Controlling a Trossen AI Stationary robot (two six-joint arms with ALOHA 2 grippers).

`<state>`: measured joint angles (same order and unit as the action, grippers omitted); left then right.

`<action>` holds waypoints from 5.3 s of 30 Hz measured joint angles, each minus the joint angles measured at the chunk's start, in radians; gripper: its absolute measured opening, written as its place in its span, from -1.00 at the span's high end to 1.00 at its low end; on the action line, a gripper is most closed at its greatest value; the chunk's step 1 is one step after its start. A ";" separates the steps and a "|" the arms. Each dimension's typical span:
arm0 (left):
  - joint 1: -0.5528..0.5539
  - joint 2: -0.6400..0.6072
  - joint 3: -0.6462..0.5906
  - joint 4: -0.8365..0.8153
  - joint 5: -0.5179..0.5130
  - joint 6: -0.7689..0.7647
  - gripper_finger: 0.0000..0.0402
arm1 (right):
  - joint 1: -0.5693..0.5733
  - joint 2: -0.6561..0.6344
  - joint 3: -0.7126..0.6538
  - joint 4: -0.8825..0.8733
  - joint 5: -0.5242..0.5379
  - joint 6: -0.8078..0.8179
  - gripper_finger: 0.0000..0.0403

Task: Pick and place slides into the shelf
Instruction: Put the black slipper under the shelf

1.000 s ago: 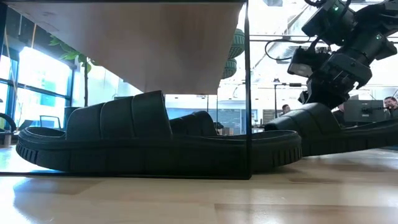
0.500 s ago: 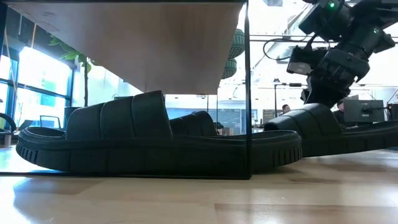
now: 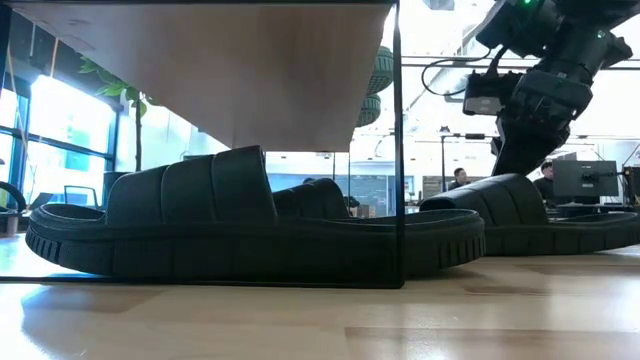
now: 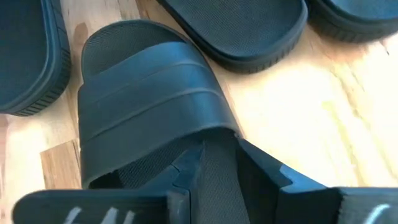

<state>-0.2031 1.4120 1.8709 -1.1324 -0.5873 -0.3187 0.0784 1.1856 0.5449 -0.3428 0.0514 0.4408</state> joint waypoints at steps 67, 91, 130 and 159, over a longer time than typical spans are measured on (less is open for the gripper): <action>0.000 0.000 0.001 -0.098 0.082 -0.007 0.14 | 0.219 -0.224 -0.103 -0.541 0.123 1.206 1.00; 0.000 0.000 0.001 -0.112 0.082 0.000 0.14 | 0.245 0.030 -0.103 -0.066 0.099 1.141 1.00; 0.000 -0.001 0.001 -0.307 0.147 -0.079 0.14 | 0.170 0.226 -0.100 0.333 0.038 0.964 1.00; -0.805 -0.005 -0.449 -0.304 0.051 -1.113 0.14 | 0.104 0.228 -0.101 0.429 -0.009 0.849 1.00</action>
<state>-1.0081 1.4071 1.4221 -1.4368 -0.5358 -1.4319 0.1825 1.4136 0.4442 0.0864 0.0429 1.2900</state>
